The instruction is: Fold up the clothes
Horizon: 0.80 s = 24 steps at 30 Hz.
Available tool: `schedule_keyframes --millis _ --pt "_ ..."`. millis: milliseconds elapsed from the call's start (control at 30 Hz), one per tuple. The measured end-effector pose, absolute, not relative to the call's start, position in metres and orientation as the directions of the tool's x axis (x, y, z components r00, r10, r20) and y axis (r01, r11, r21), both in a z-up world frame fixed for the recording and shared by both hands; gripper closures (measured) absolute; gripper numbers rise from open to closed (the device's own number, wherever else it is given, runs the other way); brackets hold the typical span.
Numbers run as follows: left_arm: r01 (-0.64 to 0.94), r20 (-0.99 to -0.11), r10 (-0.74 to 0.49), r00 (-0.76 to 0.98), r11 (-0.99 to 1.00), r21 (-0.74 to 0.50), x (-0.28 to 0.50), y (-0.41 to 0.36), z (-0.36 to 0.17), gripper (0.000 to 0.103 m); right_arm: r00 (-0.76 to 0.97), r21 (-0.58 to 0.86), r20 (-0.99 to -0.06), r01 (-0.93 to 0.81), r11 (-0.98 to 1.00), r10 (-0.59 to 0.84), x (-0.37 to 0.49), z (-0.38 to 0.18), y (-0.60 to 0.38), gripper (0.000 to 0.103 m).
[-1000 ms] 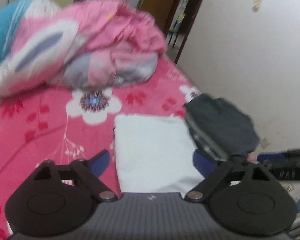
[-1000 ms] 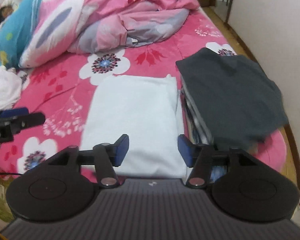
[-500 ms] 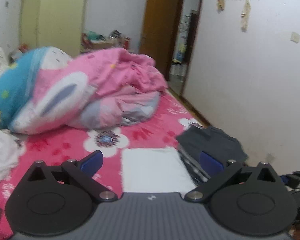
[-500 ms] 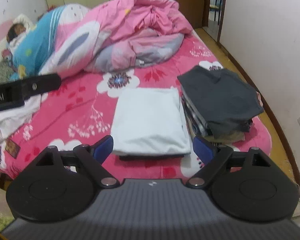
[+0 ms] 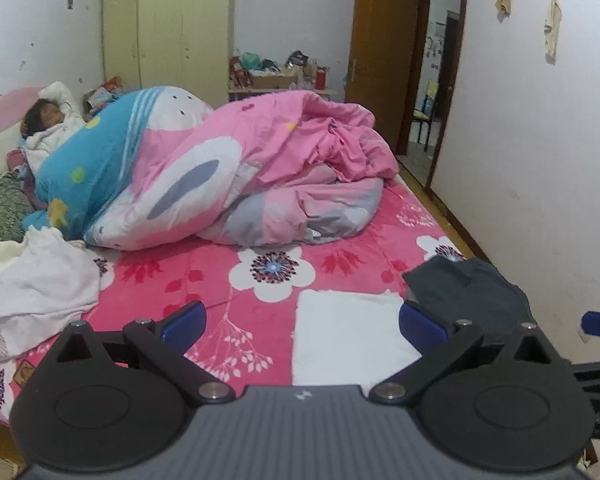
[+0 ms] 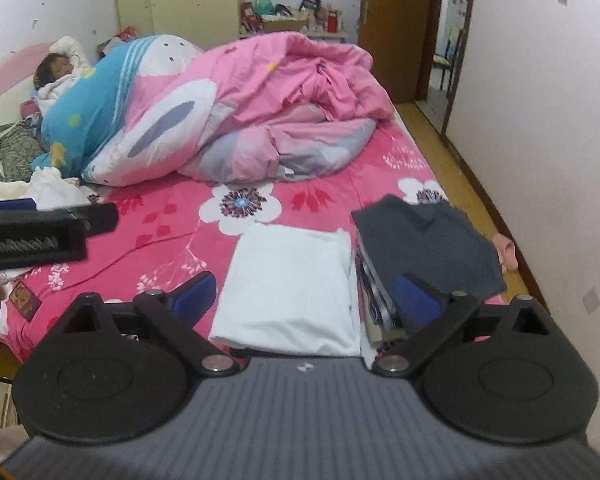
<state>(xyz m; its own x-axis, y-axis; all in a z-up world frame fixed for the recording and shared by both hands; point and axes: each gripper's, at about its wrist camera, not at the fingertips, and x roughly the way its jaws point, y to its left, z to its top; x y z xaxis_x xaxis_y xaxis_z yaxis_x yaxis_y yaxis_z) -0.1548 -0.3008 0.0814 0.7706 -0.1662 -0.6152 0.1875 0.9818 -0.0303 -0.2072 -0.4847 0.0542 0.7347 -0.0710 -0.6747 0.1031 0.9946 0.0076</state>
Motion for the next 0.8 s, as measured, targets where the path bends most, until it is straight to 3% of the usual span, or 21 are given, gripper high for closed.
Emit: schedule_keyframes --millis 333,800 --pt "0.146 -0.653 -0.155 0.741 0.987 -0.069 -0.157 -0.273 0.079 0.000 0.700 0.090 -0.711 0.176 0.980 -0.061 -0.196 0.059 -0.477 0.001" --pt "0.103 -0.759 -0.123 0.640 0.992 -0.073 -0.157 -0.270 0.059 0.000 0.561 -0.036 -0.811 0.229 0.973 -0.162 -0.204 0.019 -0.450 0.001"
